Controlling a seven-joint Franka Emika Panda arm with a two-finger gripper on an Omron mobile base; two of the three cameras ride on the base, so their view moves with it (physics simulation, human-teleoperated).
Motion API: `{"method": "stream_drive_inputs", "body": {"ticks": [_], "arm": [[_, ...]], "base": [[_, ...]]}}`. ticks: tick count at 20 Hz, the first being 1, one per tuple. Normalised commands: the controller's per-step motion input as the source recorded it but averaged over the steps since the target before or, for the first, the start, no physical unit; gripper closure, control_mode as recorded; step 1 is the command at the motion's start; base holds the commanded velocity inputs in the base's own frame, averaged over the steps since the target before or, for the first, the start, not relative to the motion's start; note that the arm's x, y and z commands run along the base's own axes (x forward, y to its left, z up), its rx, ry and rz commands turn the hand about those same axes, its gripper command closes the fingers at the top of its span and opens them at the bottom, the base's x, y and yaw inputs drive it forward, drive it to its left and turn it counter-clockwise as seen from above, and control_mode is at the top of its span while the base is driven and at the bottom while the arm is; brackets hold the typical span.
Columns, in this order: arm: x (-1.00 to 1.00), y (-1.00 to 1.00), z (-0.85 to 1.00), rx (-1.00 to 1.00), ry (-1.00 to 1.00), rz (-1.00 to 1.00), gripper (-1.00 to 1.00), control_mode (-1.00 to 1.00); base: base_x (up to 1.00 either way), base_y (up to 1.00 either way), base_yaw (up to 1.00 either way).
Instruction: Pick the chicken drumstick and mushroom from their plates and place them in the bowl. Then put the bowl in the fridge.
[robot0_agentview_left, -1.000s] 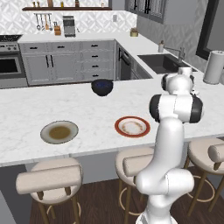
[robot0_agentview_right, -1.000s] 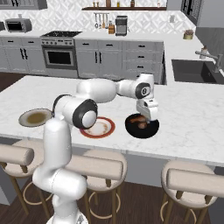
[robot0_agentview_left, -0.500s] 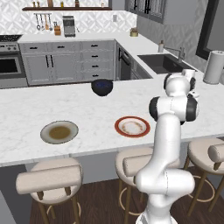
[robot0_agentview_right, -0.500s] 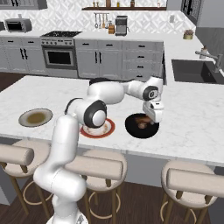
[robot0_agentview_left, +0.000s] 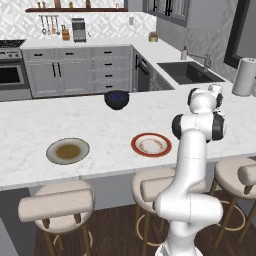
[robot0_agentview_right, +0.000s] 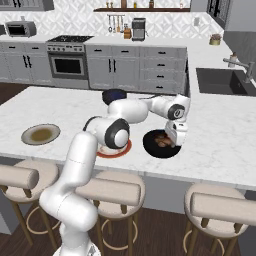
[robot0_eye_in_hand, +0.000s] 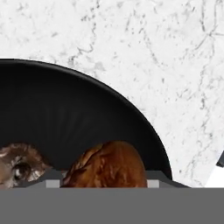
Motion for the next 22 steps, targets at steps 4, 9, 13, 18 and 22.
{"method": "stream_drive_inputs", "body": {"ticks": [4,9,13,18,22], "arm": [[-0.02,0.17,-0.29,0.0,0.0,-0.03,-1.0,-1.0],[0.01,0.03,-0.05,0.0,0.0,0.0,-1.0,-1.0],[0.01,0.04,0.0,0.0,-0.01,0.0,-1.0,-1.0],[-0.02,0.71,0.59,0.0,-0.11,0.03,-1.0,-1.0],[-0.37,0.91,0.5,0.0,-0.15,0.19,-1.0,-1.0]], "base": [[0.0,0.0,0.0],[0.0,0.0,0.0],[0.0,0.0,0.0],[0.0,0.0,0.0],[0.0,0.0,0.0]]}}
